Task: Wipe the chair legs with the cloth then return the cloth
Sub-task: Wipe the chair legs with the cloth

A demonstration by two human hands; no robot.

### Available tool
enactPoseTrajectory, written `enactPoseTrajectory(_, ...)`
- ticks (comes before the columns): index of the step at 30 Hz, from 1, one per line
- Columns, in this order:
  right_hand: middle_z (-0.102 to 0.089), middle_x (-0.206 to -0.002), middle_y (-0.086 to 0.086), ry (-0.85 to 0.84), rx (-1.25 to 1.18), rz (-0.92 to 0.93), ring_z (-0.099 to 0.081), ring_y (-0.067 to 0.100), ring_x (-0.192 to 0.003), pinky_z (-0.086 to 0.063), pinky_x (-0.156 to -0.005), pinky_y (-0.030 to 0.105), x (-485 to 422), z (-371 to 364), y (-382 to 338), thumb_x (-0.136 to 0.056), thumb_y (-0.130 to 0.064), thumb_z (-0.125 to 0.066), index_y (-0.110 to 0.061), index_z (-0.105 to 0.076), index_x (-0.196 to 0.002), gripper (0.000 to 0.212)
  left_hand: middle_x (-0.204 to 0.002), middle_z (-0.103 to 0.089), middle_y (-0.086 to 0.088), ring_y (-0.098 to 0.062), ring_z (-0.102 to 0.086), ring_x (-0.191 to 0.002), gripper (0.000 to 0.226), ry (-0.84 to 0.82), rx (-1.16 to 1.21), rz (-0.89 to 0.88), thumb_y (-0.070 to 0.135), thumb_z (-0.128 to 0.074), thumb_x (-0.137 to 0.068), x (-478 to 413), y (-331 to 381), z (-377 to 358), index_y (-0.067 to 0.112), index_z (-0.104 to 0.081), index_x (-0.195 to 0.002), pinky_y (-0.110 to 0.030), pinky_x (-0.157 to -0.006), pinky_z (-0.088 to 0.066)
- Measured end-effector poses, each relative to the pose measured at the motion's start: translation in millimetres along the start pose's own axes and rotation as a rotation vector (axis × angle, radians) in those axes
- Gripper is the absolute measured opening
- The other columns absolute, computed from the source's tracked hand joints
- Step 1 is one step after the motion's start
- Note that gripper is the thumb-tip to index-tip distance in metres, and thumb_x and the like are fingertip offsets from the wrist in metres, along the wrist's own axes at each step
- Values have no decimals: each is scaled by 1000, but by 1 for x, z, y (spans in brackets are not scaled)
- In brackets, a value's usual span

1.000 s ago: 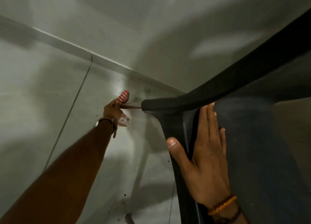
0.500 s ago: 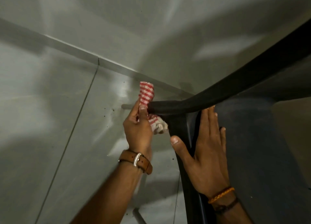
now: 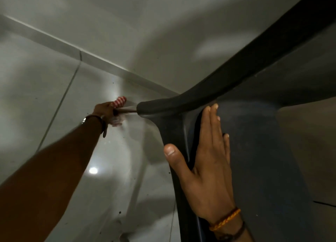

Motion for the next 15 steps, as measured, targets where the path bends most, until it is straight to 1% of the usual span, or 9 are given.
enactPoseTrajectory(1,15,-177,-17,-2,2,-1,15,-1,-163,8,-134,43,-1,0,1,-78,-102,-14,-39,11,-164,110,-97,-75,-25,-31,-64,-68,39,-2,-2,-17,32,-78,-87,8,5,-2,0,-77,-109,-44,-65,-60)
enactPoseTrajectory(3,17,-177,-18,-6,4,-5,16,0,-163,9,-134,43,-1,0,1,-78,-102,-14,-38,12,-165,111,-101,-76,-29,-30,-74,-74,27,29,-78,-119,18,-65,-95,40,23,-3,-1,-76,-111,-41,-74,-64)
enactPoseTrajectory(4,18,-176,-18,-7,3,-7,16,0,-163,10,-134,43,-1,0,1,-78,-101,-15,-37,12,-166,112,-100,-77,-25,-29,-77,-84,25,28,-101,-184,17,-61,-97,62,35,-5,3,-76,-111,-41,-82,-64)
enactPoseTrajectory(5,19,-176,-18,-8,0,-11,17,0,-163,10,-134,43,-1,0,0,-78,-101,-15,-36,12,-166,113,-100,-78,-15,-27,-76,-93,23,2,-101,-249,21,-60,-99,89,48,-8,9,-76,-111,-42,-89,-61)
enactPoseTrajectory(6,20,-176,-18,-10,1,-13,17,1,-163,10,-134,44,-1,0,0,-77,-101,-14,-35,13,-166,114,-100,-78,-5,-23,-75,-97,22,-44,-86,-313,28,-60,-100,119,59,-11,17,-76,-111,-41,-92,-60)
enactPoseTrajectory(8,22,-176,-16,-19,9,-20,18,2,-163,9,-134,45,-1,0,-1,-77,-102,-13,-33,12,-167,116,-99,-78,12,-10,-74,-96,23,-112,-91,-430,43,-58,-97,172,78,-12,31,-72,-110,-32,-90,-60)
enactPoseTrajectory(9,22,-176,-15,-23,14,-25,18,3,-163,9,-134,45,-1,0,-1,-76,-102,-12,-31,12,-167,118,-99,-78,14,-8,-75,-94,27,-133,-104,-476,46,-57,-95,192,85,-13,32,-72,-111,-29,-88,-61)
enactPoseTrajectory(12,20,-177,-14,-28,3,-28,16,6,-164,9,-134,45,-1,0,-1,-75,-103,-13,-30,10,-168,120,-101,-76,0,-20,-74,-94,32,-99,-133,-526,38,-56,-100,205,91,-13,20,-72,-120,-39,-90,-59)
enactPoseTrajectory(15,18,-178,-14,-26,-3,-25,15,5,-164,8,-134,45,-1,1,-1,-77,-98,-25,-31,10,-168,118,-100,-76,1,-19,-73,-92,32,-57,-172,-440,42,-58,-98,165,79,-12,24,-72,-120,-36,-81,-62)
Point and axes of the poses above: each hand's wrist, its own x-axis away from the middle knuckle, its own z-axis out of the back of the hand, y = z × x, the point moved 6 cm from there along -x, towards the middle knuckle
